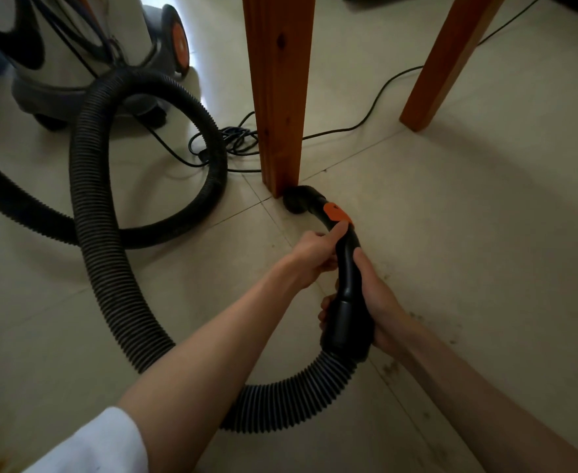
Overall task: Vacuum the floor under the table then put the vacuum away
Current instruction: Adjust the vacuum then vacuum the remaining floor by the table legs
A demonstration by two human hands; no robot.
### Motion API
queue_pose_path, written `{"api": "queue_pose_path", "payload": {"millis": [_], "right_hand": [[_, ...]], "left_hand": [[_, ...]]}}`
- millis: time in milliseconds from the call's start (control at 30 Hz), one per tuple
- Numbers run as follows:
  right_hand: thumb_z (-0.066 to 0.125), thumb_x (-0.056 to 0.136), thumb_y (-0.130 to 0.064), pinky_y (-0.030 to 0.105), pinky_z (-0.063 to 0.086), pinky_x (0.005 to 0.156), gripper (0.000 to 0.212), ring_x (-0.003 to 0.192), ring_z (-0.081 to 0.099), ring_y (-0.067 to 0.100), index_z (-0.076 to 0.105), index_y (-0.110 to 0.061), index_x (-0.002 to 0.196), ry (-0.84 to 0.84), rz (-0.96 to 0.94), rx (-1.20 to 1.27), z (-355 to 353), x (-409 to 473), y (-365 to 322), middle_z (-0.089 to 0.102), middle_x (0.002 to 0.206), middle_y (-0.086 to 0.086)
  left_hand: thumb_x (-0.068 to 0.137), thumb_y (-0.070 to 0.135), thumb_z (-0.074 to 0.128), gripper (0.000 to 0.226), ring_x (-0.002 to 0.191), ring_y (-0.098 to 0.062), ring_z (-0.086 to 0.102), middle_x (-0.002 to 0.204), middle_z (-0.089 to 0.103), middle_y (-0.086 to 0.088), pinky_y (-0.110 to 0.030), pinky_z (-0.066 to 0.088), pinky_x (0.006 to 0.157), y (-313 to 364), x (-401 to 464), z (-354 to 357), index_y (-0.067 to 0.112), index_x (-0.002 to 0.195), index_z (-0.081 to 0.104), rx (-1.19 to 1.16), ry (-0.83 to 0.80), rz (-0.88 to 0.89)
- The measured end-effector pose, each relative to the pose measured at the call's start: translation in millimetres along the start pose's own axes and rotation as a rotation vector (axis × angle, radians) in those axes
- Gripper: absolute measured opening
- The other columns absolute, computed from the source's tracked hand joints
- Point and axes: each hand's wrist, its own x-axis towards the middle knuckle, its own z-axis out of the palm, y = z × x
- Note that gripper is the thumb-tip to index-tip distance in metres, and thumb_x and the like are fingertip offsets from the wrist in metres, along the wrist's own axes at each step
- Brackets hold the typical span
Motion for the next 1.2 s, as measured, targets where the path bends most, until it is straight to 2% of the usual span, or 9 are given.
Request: {"api": "queue_pose_path", "payload": {"millis": [167,333,500,633,733,833,967,1067,1200], "right_hand": [[0.035,0.090,-0.064,0.031,0.054,0.049,0.057,0.046,0.060,0.025,0.043,-0.011,0.110,-0.025,0.022,0.023,3.6,3.1,-1.0,0.063,0.057,0.016],[0.038,0.089,-0.064,0.031,0.054,0.049,0.058,0.045,0.060,0.025,0.050,-0.008,0.094,-0.025,0.040,0.029,5.7,-0.2,8.1,0.062,0.057,0.016],[0.032,0.092,-0.062,0.030,0.052,0.047,0.065,0.045,0.062,0.025,0.051,-0.003,0.112,0.124,-0.069,-0.116,1.7,-2.5,20.3,0.065,0.056,0.014],[0.029,0.094,-0.059,0.025,0.048,0.040,0.067,0.040,0.061,0.021,0.054,0.001,0.109,0.208,-0.112,-0.148,-8.8,-8.2,22.1,0.063,0.049,0.010],[0.029,0.095,-0.058,0.026,0.049,0.039,0.055,0.039,0.059,0.021,0.048,-0.007,0.106,0.177,-0.098,-0.072,-13.7,-15.3,20.3,0.061,0.048,0.009],[0.029,0.094,-0.062,0.028,0.050,0.043,0.060,0.042,0.059,0.022,0.050,-0.006,0.093,0.124,-0.026,0.043,-13.9,-19.8,18.9,0.061,0.052,0.012],[0.032,0.092,-0.064,0.029,0.051,0.046,0.059,0.044,0.060,0.024,0.050,-0.008,0.088,0.083,0.017,0.110,-8.2,-21.6,15.7,0.061,0.053,0.014],[0.034,0.090,-0.065,0.031,0.052,0.047,0.058,0.045,0.060,0.025,0.049,-0.009,0.089,0.041,0.028,0.081,-4.8,-20.9,18.2,0.061,0.055,0.015],[0.034,0.090,-0.065,0.030,0.052,0.047,0.061,0.046,0.061,0.027,0.049,-0.009,0.109,0.026,0.006,-0.051,4.1,-21.1,21.9,0.063,0.057,0.017]], "left_hand": [[0.091,0.039,0.057,0.046,0.083,-0.025,0.058,0.090,0.062,-0.013,-0.036,0.051,0.086,-5.9,7.8,-5.2,-0.004,0.106,0.058,-0.016,-0.012,0.030],[0.090,0.040,0.058,0.043,0.076,-0.021,0.058,0.082,0.062,-0.009,-0.034,0.050,0.082,-17.1,8.3,-10.4,-0.001,0.103,0.059,-0.016,-0.004,0.033],[0.092,0.036,0.056,0.035,0.091,-0.026,0.061,0.094,0.064,-0.013,-0.038,0.050,0.090,-15.9,1.8,-3.8,0.001,0.097,0.059,0.009,-0.091,0.008],[0.094,0.032,0.054,0.027,0.089,-0.023,0.059,0.090,0.063,-0.009,-0.035,0.051,0.088,-9.5,-3.3,13.9,0.006,0.090,0.058,0.067,-0.151,-0.014],[0.094,0.033,0.054,0.029,0.091,-0.024,0.057,0.097,0.062,-0.012,-0.038,0.049,0.093,-9.7,-6.5,20.7,0.005,0.095,0.058,0.099,-0.171,-0.025],[0.093,0.034,0.055,0.037,0.090,-0.025,0.056,0.098,0.060,-0.014,-0.038,0.049,0.093,-12.9,-10.7,20.8,0.000,0.106,0.059,0.082,-0.180,-0.029],[0.094,0.032,0.054,0.029,0.091,-0.027,0.059,0.096,0.062,-0.016,-0.040,0.049,0.094,-12.8,-14.2,15.0,0.003,0.093,0.058,0.054,-0.163,-0.014],[0.094,0.031,0.055,0.029,0.084,-0.025,0.058,0.088,0.061,-0.014,-0.038,0.051,0.088,-15.6,-18.0,5.9,0.003,0.090,0.058,0.037,-0.135,-0.013],[0.095,0.029,0.053,0.030,0.059,-0.015,0.051,0.072,0.053,-0.009,-0.020,0.048,0.055,-19.5,-26.1,-8.9,-0.001,0.095,0.055,-0.033,-0.091,-0.021]]}}
